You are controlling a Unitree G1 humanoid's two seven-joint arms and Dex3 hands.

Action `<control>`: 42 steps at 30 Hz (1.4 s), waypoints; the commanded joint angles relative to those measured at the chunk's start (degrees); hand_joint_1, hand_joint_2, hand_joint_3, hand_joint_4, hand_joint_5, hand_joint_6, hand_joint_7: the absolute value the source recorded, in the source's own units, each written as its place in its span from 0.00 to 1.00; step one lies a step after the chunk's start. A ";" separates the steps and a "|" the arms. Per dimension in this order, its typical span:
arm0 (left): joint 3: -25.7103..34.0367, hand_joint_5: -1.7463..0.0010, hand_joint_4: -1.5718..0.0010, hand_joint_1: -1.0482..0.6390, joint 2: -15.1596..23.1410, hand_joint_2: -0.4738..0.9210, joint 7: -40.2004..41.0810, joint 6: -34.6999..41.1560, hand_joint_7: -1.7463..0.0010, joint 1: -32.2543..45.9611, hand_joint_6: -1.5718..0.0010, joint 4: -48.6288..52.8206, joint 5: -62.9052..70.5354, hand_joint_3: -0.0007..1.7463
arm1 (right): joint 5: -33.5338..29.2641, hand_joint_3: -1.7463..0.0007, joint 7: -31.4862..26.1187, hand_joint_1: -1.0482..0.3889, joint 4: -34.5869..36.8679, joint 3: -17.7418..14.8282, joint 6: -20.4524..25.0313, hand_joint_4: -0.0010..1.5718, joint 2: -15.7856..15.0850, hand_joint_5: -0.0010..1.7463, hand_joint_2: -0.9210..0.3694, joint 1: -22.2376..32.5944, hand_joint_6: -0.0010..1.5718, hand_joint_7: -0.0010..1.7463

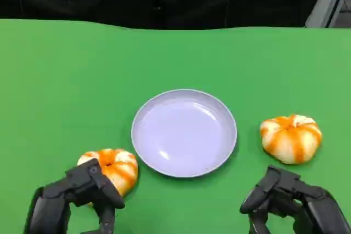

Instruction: Grasp the bread from the table and place it into the plate.

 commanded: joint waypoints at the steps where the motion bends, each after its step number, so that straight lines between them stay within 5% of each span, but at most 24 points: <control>1: 0.77 0.04 0.42 0.63 0.60 0.56 0.52 -0.48 0.13 -0.19 0.46 0.65 0.32 0.84 | -0.07 0.27 0.15 0.67 -0.97 -0.04 -0.29 0.48 -0.61 0.95 0.43 -0.17 0.47 0.81; 34: 1.99 0.04 0.46 0.63 1.15 0.58 0.54 -2.29 0.14 -1.24 0.48 2.02 0.66 0.81 | 0.08 0.25 2.26 0.68 -3.16 -1.59 -0.25 0.50 -3.34 0.93 0.45 0.41 0.49 0.81; 40: 3.92 0.24 0.49 0.62 4.19 0.60 1.27 -3.79 0.39 -2.22 0.46 1.80 8.34 0.75 | 0.31 0.25 2.80 0.71 -3.48 -0.84 -1.12 0.47 -3.26 0.95 0.42 1.34 0.47 0.82; 42: 4.72 0.35 0.61 0.53 5.16 0.78 1.85 -0.17 0.69 -2.02 0.51 -1.25 14.75 0.38 | -0.40 0.25 2.45 0.70 -3.36 -0.75 -1.49 0.47 -3.15 0.96 0.43 1.17 0.48 0.82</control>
